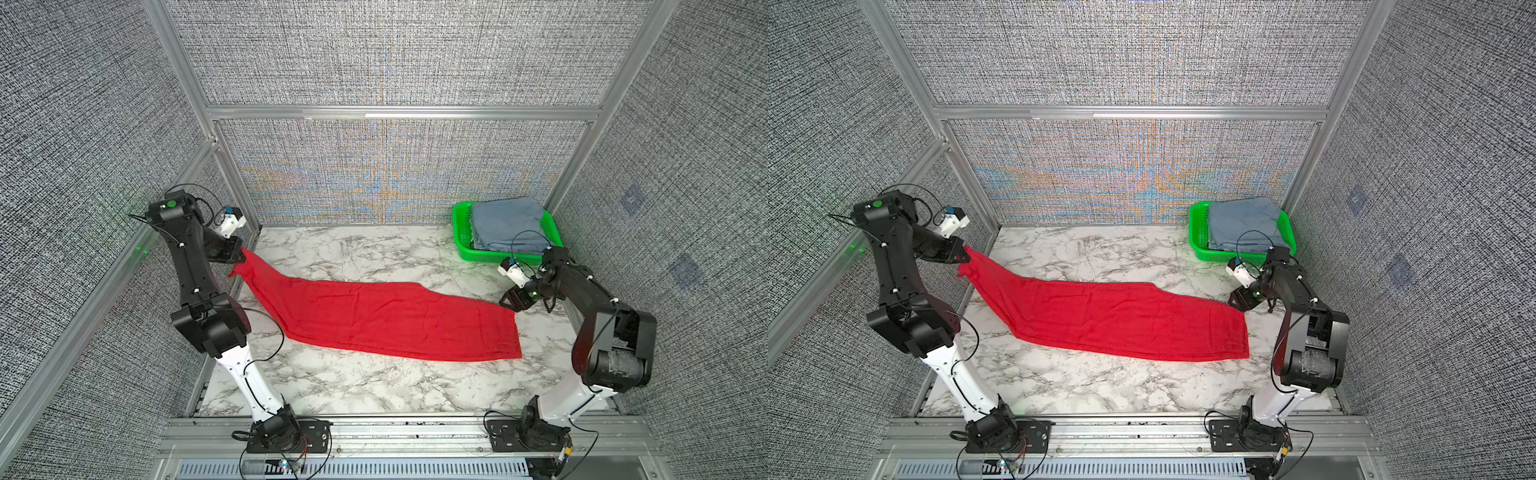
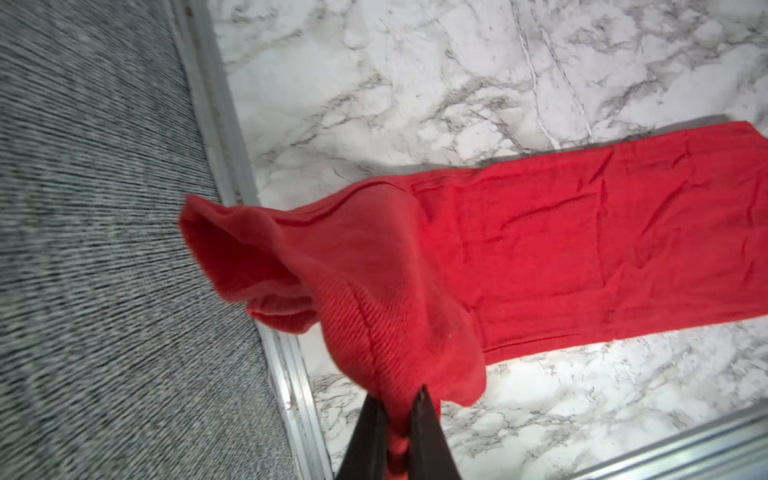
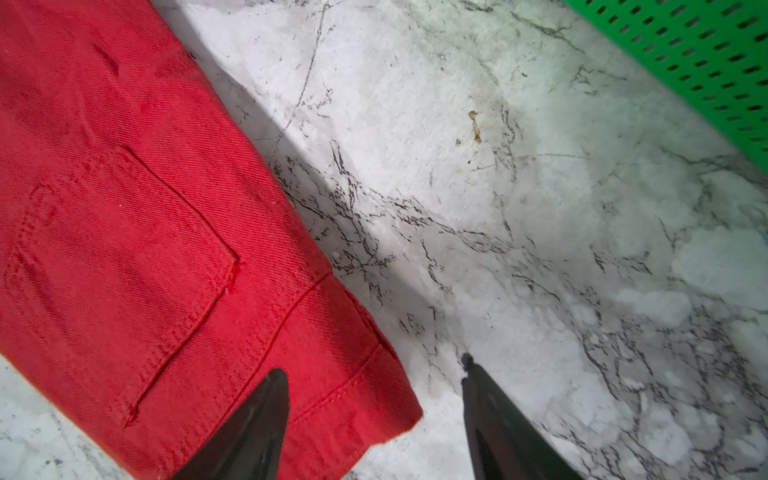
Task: Roll up the long pants
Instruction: Fold the long pant at the center of the board.
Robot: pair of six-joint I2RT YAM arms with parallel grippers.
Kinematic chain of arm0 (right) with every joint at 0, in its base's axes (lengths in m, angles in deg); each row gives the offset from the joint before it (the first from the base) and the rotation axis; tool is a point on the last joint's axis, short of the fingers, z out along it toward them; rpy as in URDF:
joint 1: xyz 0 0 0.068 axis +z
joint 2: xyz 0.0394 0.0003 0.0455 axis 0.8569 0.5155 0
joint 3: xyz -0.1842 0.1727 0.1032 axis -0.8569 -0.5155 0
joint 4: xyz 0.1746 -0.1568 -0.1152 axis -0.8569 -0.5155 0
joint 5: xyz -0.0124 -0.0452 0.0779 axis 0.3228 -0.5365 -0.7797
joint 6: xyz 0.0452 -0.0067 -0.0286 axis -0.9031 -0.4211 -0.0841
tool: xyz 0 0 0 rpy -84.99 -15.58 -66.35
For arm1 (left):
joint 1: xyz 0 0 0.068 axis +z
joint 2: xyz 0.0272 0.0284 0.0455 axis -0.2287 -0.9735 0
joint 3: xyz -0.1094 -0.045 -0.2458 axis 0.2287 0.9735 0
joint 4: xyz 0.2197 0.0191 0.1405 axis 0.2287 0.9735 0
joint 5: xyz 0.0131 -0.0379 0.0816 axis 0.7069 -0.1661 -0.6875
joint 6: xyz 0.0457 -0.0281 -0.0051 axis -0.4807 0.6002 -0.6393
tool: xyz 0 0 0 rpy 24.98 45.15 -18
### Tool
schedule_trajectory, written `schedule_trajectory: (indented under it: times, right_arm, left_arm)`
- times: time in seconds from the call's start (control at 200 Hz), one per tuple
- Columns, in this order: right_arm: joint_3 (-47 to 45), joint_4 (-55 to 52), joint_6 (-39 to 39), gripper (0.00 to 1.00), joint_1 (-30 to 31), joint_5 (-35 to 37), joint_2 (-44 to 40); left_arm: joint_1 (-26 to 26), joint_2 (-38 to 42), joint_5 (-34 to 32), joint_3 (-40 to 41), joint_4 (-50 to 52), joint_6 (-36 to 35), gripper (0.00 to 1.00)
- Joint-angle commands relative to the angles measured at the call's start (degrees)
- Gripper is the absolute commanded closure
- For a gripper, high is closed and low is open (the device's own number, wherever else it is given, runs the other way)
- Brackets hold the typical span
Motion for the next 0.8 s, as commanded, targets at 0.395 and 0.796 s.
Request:
schedule_trajectory:
  times: [0.395, 0.796]
  right_arm:
    - [-0.35, 0.5, -1.42, 0.31, 1.84, 0.88, 0.22]
    - [-3.07, -4.6, 3.21, 0.31, 1.55, 1.95, 0.17]
  left_arm:
    - [-5.94, -0.04, 8.46, 7.92, -4.12, -1.54, 0.98]
    - [-1.19, 4.96, -1.25, 21.05, -8.89, -2.71, 0.98]
